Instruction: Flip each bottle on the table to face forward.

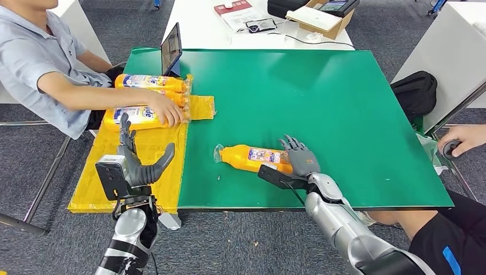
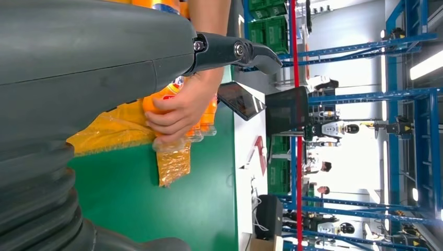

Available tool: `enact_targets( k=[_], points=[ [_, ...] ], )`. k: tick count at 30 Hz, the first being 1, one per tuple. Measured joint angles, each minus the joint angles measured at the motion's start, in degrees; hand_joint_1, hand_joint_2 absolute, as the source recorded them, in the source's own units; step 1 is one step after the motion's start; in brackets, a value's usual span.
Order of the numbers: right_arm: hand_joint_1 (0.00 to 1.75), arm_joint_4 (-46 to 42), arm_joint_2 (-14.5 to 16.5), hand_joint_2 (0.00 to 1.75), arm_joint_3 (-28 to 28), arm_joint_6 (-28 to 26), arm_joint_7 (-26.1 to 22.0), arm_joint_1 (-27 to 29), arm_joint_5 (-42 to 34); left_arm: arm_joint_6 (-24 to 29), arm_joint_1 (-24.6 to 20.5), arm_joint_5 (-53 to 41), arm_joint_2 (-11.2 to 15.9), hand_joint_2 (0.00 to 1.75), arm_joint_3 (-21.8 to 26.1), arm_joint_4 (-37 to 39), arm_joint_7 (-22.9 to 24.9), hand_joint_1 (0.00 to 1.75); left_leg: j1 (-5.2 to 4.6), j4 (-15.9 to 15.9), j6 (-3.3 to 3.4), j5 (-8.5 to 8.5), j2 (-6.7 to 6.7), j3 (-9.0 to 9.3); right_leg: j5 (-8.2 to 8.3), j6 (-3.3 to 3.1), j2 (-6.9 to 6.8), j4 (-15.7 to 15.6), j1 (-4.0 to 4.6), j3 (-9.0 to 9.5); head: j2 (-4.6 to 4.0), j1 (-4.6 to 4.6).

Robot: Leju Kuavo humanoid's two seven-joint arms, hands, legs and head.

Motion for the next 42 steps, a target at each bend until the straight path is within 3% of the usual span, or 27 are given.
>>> enact_targets(
  k=[2,3,4,9,13,16,18,20,21,22,23,24,25,27,29,37,42],
  points=[
    [1.37,0.6,0.1,1.75,0.0,0.4,0.1,-0.4,0.1,-0.1,0.0,0.0,0.0,1.75,0.0,0.0,0.0,0.0,0.0,0.0,0.0,0.0,0.0,0.0,0.0,0.0,0.0,0.0,0.0,0.0,0.0,0.0],
    [1.7,0.9,0.1,1.75,0.0,0.9,0.1,-0.6,0.1,-0.2,-0.1,0.0,0.0,1.75,0.0,0.1,0.0,0.0,0.0,0.0,0.0,0.0,0.0,0.01,0.0,0.0,0.0,0.0,0.0,0.01,0.0,0.0],
    [1.73,1.2,0.1,1.75,0.0,1.7,0.2,-1.0,0.2,-0.3,-0.1,0.0,0.0,1.75,0.0,0.2,0.0,0.0,0.0,0.0,0.0,0.0,0.0,0.02,0.0,0.0,0.01,0.0,0.0,0.01,0.0,0.0],
    [1.73,2.9,0.3,1.75,-0.2,8.2,-0.5,-3.1,-2.2,-3.3,-0.6,2.8,0.1,1.75,0.0,1.4,0.6,0.0,0.0,0.0,0.0,-0.02,0.07,0.23,0.0,-0.01,0.05,0.0,0.01,0.12,0.0,0.0],
    [1.74,4.0,0.4,1.75,-2.0,17.2,-5.7,-4.1,-9.9,-12.3,-2.2,11.6,0.3,1.75,0.1,5.0,4.4,0.0,0.01,0.0,-0.03,-0.06,0.18,0.46,0.01,-0.02,0.09,0.0,0.01,0.33,0.0,0.01],
    [1.72,4.3,0.9,1.75,-3.7,23.2,-9.5,-3.8,-15.0,-14.6,-3.3,13.6,0.6,1.75,0.1,7.9,4.4,0.0,0.01,0.0,-0.05,-0.08,0.3,0.55,0.02,-0.03,0.23,0.0,0.02,0.37,0.0,-0.01],
    [1.07,4.3,1.3,1.75,-4.4,24.6,-11.7,-3.3,-17.0,-15.6,-3.7,14.1,0.9,1.75,0.0,9.0,4.3,0.0,0.02,0.0,-0.05,-0.08,0.32,0.58,0.02,-0.04,0.26,0.0,0.03,0.38,0.0,-0.02],
    [0.86,4.0,1.7,1.75,-4.8,24.8,-14.3,-2.2,-19.0,-17.4,-3.7,14.4,1.3,1.75,-0.2,9.7,4.7,0.0,0.04,0.0,-0.06,-0.08,0.31,0.58,0.02,-0.04,0.26,0.0,0.04,0.38,0.0,-0.01],
    [1.03,3.6,1.9,1.75,-4.9,24.7,-15.6,-1.4,-20.1,-18.4,-3.6,14.3,1.6,1.75,-0.3,9.9,4.8,0.0,0.05,0.0,-0.06,-0.08,0.31,0.57,0.02,-0.04,0.26,0.0,0.05,0.39,0.0,-0.01],
    [1.04,3.0,2.1,1.75,-5.0,24.5,-16.6,-0.4,-21.0,-19.2,-3.4,14.1,1.9,1.75,-0.5,10.0,4.9,0.0,0.06,0.0,-0.08,-0.1,0.32,0.57,0.01,-0.04,0.27,0.0,0.05,0.39,0.0,-0.01],
    [0.89,2.3,2.4,1.75,-5.1,24.2,-17.3,0.6,-21.8,-19.7,-3.2,13.7,2.2,1.75,-0.6,10.0,5.0,0.0,0.06,0.0,-0.09,-0.11,0.33,0.57,0.01,-0.05,0.28,0.0,0.05,0.38,0.0,-0.01],
    [0.86,1.5,2.7,1.75,-5.1,23.7,-17.7,1.6,-22.4,-19.9,-3.0,13.4,2.5,1.75,-0.6,10.0,4.9,0.0,0.06,0.0,-0.11,-0.13,0.34,0.57,0.0,-0.05,0.29,0.0,0.05,0.37,0.0,-0.02],
    [0.93,0.7,3.0,1.75,-5.1,23.1,-17.9,2.5,-22.9,-19.9,-2.9,13.1,2.7,1.75,-0.6,10.1,4.9,0.0,0.07,0.0,-0.12,-0.14,0.35,0.57,0.0,-0.05,0.3,0.0,0.06,0.36,0.0,-0.02],
    [1.55,-0.6,3.4,1.75,-5.1,22.1,-18.1,3.7,-23.8,-20.0,-2.7,12.7,3.0,1.75,-0.6,10.1,4.9,0.0,0.07,0.0,-0.13,-0.14,0.33,0.57,-0.02,-0.06,0.3,0.0,0.05,0.35,0.0,-0.02],
    [1.75,-2.1,3.9,1.75,-5.1,21.5,-18.7,4.8,-25.0,-20.2,-2.6,12.6,3.1,1.75,-0.6,10.2,4.9,0.0,0.07,0.0,-0.13,-0.14,0.32,0.55,-0.02,-0.06,0.29,0.0,0.05,0.35,0.0,-0.01],
    [1.75,-13.2,5.2,1.75,-2.9,21.1,-19.6,11.5,-29.1,-21.1,-1.7,13.0,3.1,1.75,-0.6,10.3,4.9,0.0,0.06,0.0,-0.11,-0.11,0.26,0.26,0.0,-0.04,0.27,0.0,0.04,0.16,0.0,-0.01],
    [1.75,-20.2,5.3,1.75,-0.7,16.9,-19.3,14.3,-28.5,-22.6,-0.3,13.1,3.0,1.75,-1.1,9.3,4.7,0.0,0.06,0.0,-0.11,-0.12,0.23,0.05,-0.02,-0.03,0.26,0.0,0.04,-0.02,0.0,-0.02]
  ],
)
